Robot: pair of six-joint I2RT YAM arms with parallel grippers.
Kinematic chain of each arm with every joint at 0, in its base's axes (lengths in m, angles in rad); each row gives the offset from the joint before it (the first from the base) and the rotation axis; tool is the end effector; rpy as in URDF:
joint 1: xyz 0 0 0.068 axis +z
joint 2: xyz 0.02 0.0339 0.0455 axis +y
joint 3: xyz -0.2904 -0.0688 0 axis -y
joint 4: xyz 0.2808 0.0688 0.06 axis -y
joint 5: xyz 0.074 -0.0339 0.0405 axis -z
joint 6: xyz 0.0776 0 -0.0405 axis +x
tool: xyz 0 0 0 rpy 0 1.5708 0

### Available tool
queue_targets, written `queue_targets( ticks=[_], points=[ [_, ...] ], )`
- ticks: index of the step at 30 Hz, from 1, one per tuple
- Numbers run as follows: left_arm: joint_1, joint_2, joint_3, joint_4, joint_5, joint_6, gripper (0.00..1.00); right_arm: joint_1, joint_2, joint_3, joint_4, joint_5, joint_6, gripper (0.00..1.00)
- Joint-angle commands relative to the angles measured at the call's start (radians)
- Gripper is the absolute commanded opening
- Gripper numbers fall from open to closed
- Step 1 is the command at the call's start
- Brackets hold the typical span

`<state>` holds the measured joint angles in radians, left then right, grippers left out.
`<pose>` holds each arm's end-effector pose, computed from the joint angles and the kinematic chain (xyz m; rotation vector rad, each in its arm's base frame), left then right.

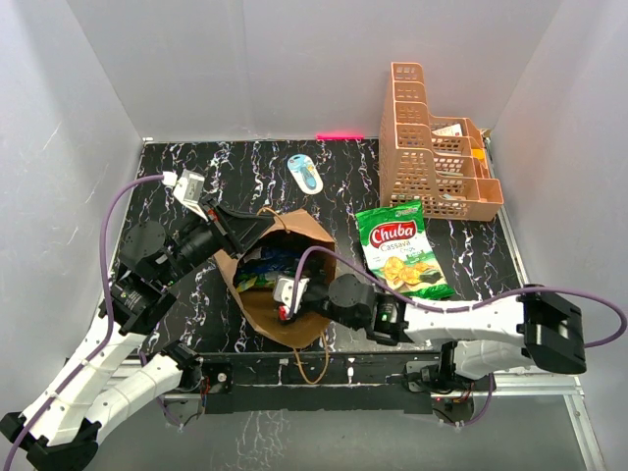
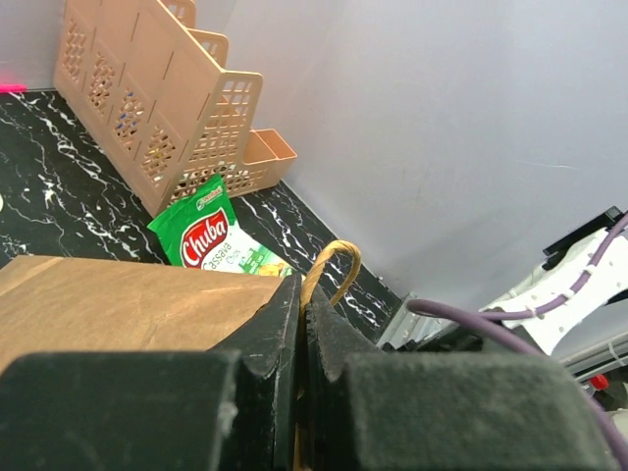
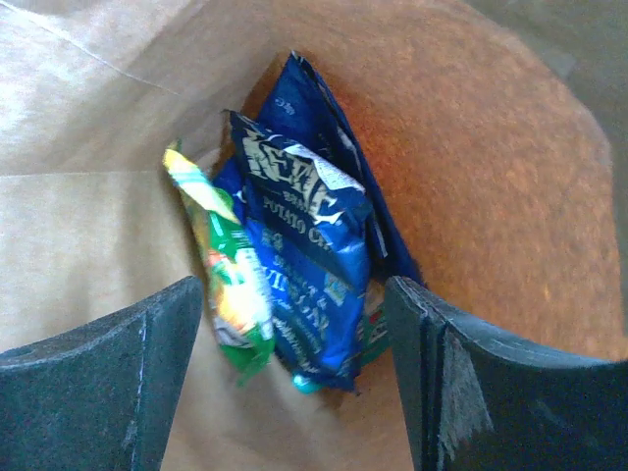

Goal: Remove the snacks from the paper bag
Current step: Take out the snack from the paper bag.

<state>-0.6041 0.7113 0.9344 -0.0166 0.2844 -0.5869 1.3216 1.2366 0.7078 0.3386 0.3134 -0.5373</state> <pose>0.1571 -0.1349 0.4542 0.2690 1.4529 -1.1774 0.1077 0.3261 0.2700 -1.2629 1.2272 0.2962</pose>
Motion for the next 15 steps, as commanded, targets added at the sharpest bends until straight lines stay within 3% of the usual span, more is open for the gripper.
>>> queue_targets(
  ticks=[1, 9, 10, 12, 15],
  points=[
    [0.001, -0.007, 0.004, 0.074, 0.040, -0.024, 0.00, -0.110, 0.050, 0.030, 0.172, -0.279, -0.228, 0.76],
    [0.001, -0.020, 0.004, 0.055, 0.010, -0.015, 0.00, -0.243, 0.135, 0.029, 0.209, -0.449, -0.287, 0.75],
    [0.001, -0.020, 0.008, 0.048, 0.006, -0.011, 0.00, -0.248, 0.142, 0.022, 0.214, -0.455, -0.292, 0.73],
    [0.000, -0.019, 0.013, 0.037, 0.002, 0.002, 0.00, -0.252, 0.158, 0.026, 0.207, -0.452, -0.296, 0.58],
    [0.001, -0.016, 0.016, 0.034, -0.001, 0.010, 0.00, -0.254, 0.187, 0.026, 0.222, -0.433, -0.280, 0.55]
  ],
)
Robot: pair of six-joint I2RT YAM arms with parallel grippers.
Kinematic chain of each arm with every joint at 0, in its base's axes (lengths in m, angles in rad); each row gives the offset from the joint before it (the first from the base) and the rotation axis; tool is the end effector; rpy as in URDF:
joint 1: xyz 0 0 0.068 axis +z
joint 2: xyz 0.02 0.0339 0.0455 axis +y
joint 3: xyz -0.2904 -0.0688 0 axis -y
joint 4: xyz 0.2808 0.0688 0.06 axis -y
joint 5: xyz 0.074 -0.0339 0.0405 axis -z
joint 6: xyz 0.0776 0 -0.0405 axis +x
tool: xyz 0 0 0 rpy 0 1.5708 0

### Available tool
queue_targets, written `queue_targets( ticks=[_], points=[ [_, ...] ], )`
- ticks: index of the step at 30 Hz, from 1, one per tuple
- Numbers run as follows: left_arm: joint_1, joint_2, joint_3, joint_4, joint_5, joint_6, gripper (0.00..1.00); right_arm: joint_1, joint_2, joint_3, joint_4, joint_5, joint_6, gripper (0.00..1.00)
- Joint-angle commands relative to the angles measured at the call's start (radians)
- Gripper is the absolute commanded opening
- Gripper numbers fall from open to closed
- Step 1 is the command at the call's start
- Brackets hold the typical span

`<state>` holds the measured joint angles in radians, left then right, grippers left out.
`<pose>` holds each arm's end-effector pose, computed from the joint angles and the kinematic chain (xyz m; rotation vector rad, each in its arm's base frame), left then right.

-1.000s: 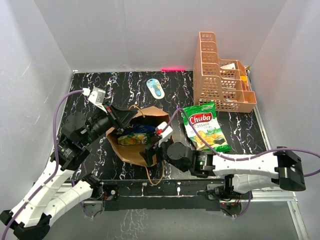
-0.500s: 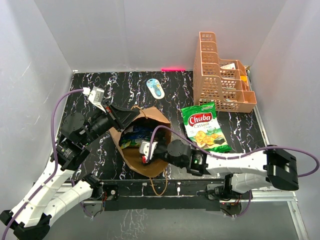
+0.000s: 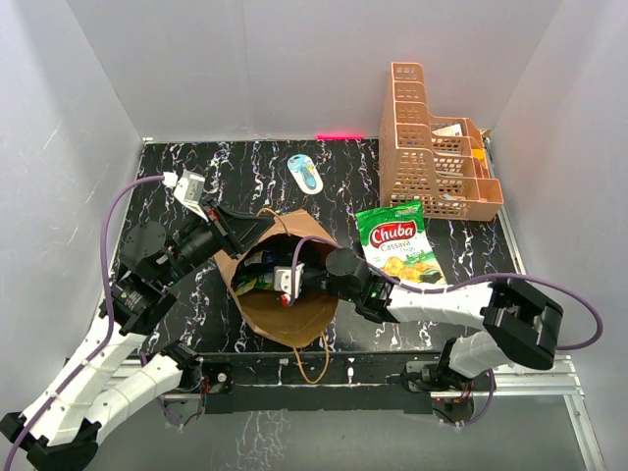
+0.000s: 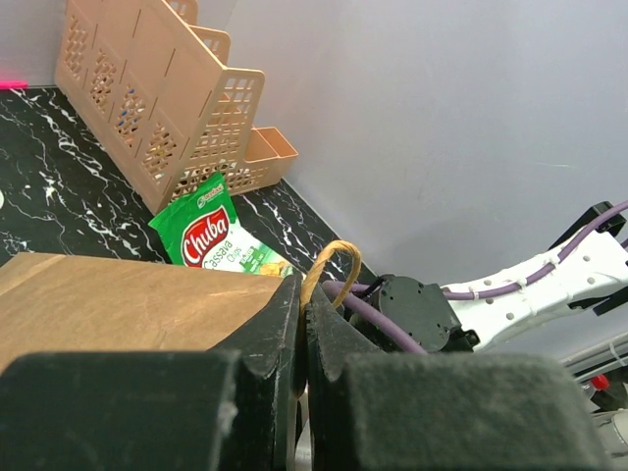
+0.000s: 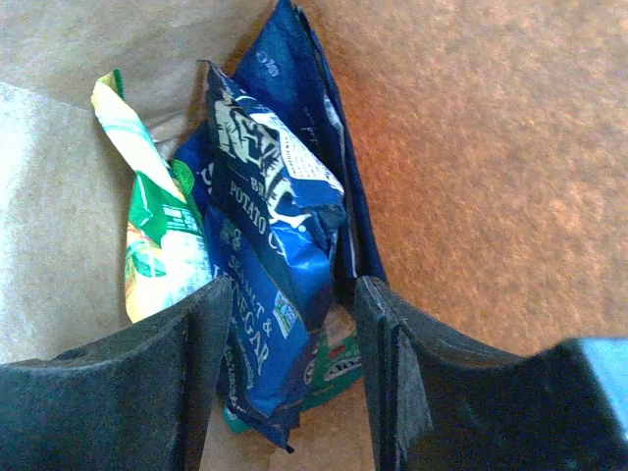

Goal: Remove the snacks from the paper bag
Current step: Take out the snack from the paper bag.

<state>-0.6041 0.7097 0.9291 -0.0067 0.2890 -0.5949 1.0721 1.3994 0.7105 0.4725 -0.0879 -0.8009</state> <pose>0.1568 -0.1351 0.4537 0.2681 1.4487 -1.1878 0.1725 0.3310 0.2350 -1.4822 1.0117 0.2731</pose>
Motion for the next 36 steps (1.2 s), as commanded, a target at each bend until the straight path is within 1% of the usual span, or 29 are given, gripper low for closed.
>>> queue_targets(
  ticks=[1, 8, 11, 14, 18, 21, 25, 26, 27, 29, 32, 34, 36],
  points=[
    [0.001, -0.014, 0.022, 0.022, -0.004, 0.020, 0.00, -0.005, 0.041, 0.028, 0.087, -0.018, -0.019, 0.55],
    [0.001, -0.013, 0.027, 0.011, -0.004, 0.042, 0.00, -0.010, 0.130, 0.073, 0.060, 0.144, -0.014, 0.57],
    [0.001, -0.009, 0.031, 0.010, 0.001, 0.048, 0.00, -0.017, 0.141, 0.075, 0.058, 0.155, -0.004, 0.59],
    [0.001, -0.008, 0.033, 0.005, 0.002, 0.053, 0.00, -0.020, 0.164, 0.086, 0.061, 0.177, -0.003, 0.65],
    [0.001, -0.012, 0.036, -0.006, -0.004, 0.058, 0.00, -0.020, 0.163, 0.102, 0.061, 0.203, -0.009, 0.69],
    [0.001, -0.015, 0.035, -0.005, -0.005, 0.057, 0.00, -0.031, 0.149, 0.102, 0.041, 0.164, -0.010, 0.69],
    [0.001, -0.008, 0.031, 0.004, 0.008, 0.054, 0.00, -0.044, 0.185, 0.109, 0.040, 0.065, -0.020, 0.59],
    [0.001, -0.007, 0.029, 0.003, 0.009, 0.052, 0.00, -0.046, 0.202, 0.117, 0.049, 0.044, -0.016, 0.58],
    [0.001, -0.007, 0.028, 0.001, 0.008, 0.052, 0.00, -0.048, 0.221, 0.128, 0.055, 0.032, -0.011, 0.58],
    [0.001, -0.007, 0.028, 0.001, 0.010, 0.049, 0.00, -0.050, 0.258, 0.153, 0.072, 0.022, 0.002, 0.63],
    [0.001, -0.013, 0.022, 0.002, 0.011, 0.044, 0.00, -0.059, 0.303, 0.189, 0.071, -0.011, 0.019, 0.68],
    [0.001, -0.017, 0.021, -0.002, 0.010, 0.042, 0.00, -0.061, 0.333, 0.212, 0.072, -0.018, 0.026, 0.69],
    [0.001, -0.021, 0.019, -0.009, 0.006, 0.041, 0.00, -0.061, 0.340, 0.228, 0.076, -0.033, 0.025, 0.67]
  ],
)
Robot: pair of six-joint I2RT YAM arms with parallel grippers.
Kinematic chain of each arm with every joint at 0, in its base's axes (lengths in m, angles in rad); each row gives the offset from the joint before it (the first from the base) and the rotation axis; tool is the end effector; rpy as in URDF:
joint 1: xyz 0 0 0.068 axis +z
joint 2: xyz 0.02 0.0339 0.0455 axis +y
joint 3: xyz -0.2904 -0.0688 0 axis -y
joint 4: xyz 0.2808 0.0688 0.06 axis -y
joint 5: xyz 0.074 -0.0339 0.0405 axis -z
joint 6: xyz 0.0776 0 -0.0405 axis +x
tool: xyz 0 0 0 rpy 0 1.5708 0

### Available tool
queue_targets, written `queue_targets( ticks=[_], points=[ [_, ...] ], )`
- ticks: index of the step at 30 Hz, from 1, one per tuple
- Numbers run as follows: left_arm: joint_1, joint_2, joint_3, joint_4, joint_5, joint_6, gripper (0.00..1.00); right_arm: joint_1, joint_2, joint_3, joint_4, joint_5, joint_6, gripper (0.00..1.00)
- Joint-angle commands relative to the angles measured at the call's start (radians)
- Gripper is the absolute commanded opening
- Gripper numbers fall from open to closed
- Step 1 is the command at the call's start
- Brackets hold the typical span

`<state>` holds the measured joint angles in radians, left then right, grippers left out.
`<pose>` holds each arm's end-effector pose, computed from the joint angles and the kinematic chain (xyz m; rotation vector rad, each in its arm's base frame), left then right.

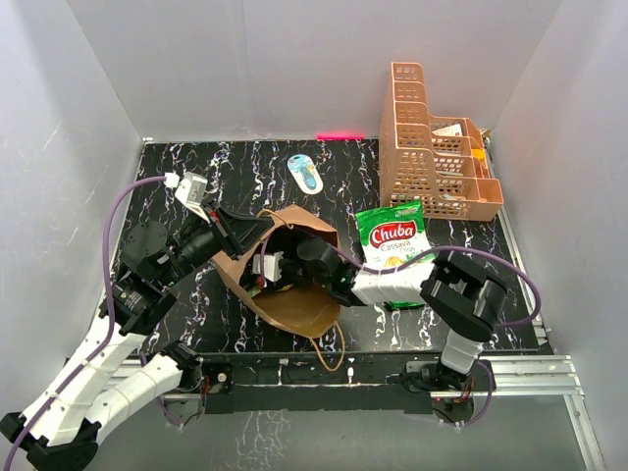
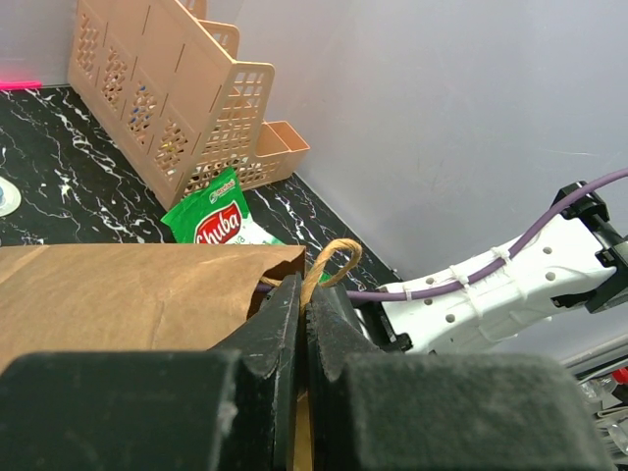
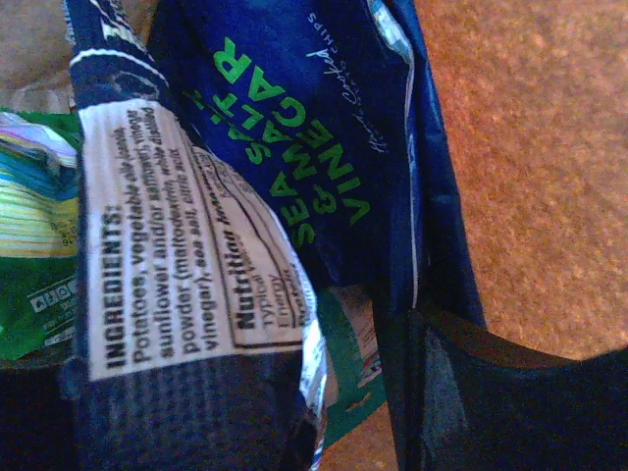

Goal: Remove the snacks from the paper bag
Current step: Take out the snack from the paper bag.

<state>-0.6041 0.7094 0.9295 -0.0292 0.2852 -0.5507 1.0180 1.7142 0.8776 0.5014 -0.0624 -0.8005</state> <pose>0.1574 -0.1352 0.4507 0.2942 1.4591 -1.1463 0.2254 0.3746 0.1828 -1.5333 1.1401 0.2066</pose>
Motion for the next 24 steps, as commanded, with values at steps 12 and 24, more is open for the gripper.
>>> queue_targets(
  ticks=[12, 24],
  points=[
    [0.001, -0.051, -0.002, -0.006, -0.099, -0.035, 0.00, -0.006, -0.097, 0.028, -0.003, -0.160, 0.132, 0.08],
    [0.001, -0.047, 0.013, -0.080, -0.274, -0.070, 0.00, 0.003, -0.299, 0.018, -0.038, -0.126, 0.328, 0.08]
  ],
)
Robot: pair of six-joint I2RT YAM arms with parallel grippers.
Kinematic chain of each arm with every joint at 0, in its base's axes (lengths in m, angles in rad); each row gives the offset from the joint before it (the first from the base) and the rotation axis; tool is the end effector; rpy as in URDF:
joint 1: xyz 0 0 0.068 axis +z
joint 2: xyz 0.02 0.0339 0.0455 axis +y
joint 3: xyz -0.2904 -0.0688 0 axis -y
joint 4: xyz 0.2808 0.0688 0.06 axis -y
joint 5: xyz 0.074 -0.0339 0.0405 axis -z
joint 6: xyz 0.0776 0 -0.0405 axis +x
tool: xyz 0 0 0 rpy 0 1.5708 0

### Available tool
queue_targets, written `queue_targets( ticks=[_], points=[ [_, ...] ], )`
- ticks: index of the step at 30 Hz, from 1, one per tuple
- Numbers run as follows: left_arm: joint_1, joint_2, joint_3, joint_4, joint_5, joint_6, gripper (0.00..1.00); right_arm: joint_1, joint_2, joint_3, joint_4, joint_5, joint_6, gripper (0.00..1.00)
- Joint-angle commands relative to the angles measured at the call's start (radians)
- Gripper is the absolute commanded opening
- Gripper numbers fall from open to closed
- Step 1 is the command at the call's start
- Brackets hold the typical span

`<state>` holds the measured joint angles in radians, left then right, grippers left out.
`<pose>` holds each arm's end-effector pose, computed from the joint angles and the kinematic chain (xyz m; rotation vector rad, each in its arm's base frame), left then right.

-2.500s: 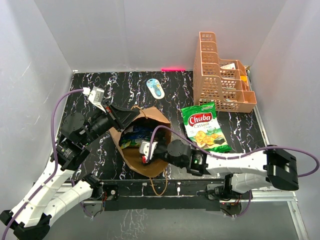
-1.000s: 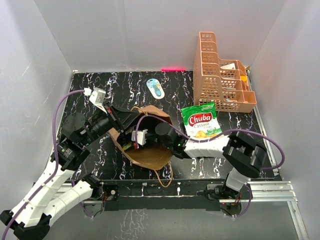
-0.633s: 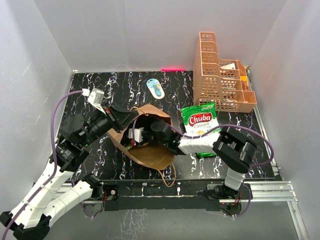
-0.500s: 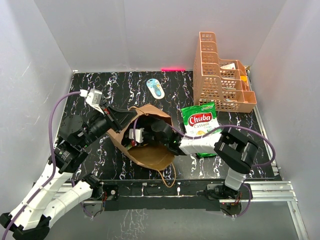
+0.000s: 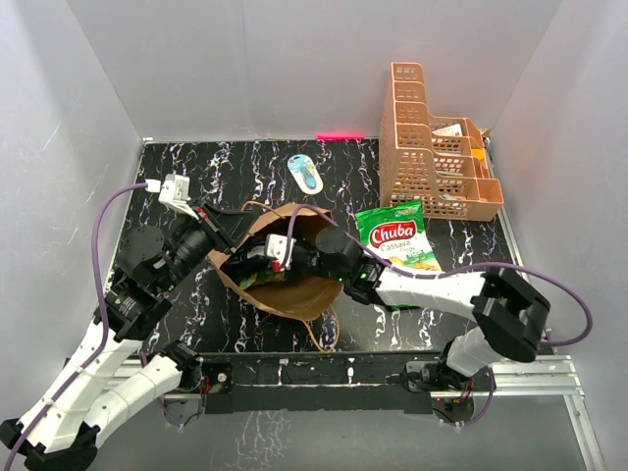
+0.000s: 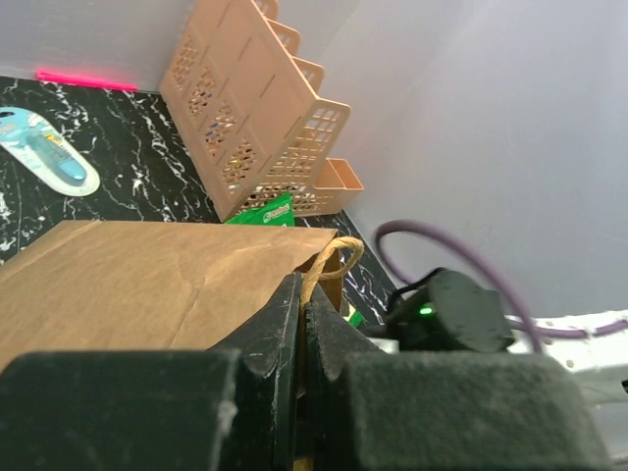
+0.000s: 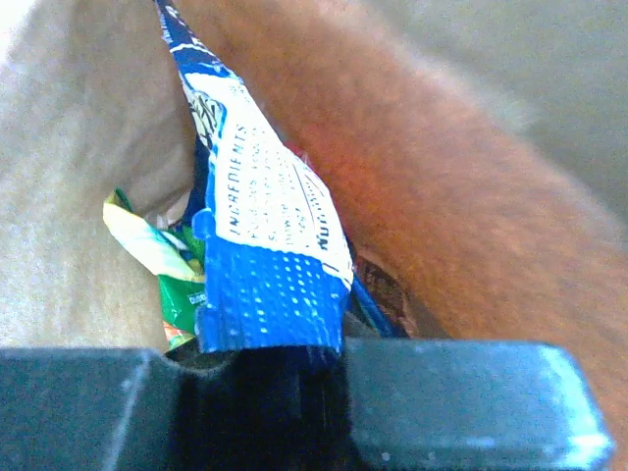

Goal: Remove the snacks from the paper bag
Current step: Take out the snack from the paper bag.

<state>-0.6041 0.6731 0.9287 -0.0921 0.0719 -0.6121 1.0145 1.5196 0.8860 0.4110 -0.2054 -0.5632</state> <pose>0.1605 -0.1175 0.4482 0.0573 1.4918 -1.0482 0.2048 0.3593 0.2525 -1.3902 1.1704 0.5057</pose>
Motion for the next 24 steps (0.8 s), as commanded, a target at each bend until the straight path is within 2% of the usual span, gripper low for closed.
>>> queue_targets(
  ticks=[1, 9, 14, 20, 24],
  points=[
    [0.000, -0.010, 0.016, -0.022, -0.069, -0.008, 0.00, 0.007, -0.122, 0.009, 0.036, 0.024, 0.093, 0.08],
    [0.001, -0.011, 0.017, -0.034, -0.089, -0.012, 0.00, 0.007, -0.293, 0.057, -0.213, 0.054, 0.138, 0.08],
    [0.001, 0.001, 0.018, -0.038, -0.107, -0.019, 0.00, 0.007, -0.424, 0.112, -0.352, 0.067, 0.230, 0.08],
    [0.001, 0.006, 0.016, -0.053, -0.121, -0.018, 0.00, 0.007, -0.600, 0.183, -0.403, 0.127, 0.384, 0.08],
    [0.001, 0.001, 0.016, -0.072, -0.136, -0.014, 0.00, 0.007, -0.673, 0.217, -0.415, 0.274, 0.493, 0.08]
  ],
)
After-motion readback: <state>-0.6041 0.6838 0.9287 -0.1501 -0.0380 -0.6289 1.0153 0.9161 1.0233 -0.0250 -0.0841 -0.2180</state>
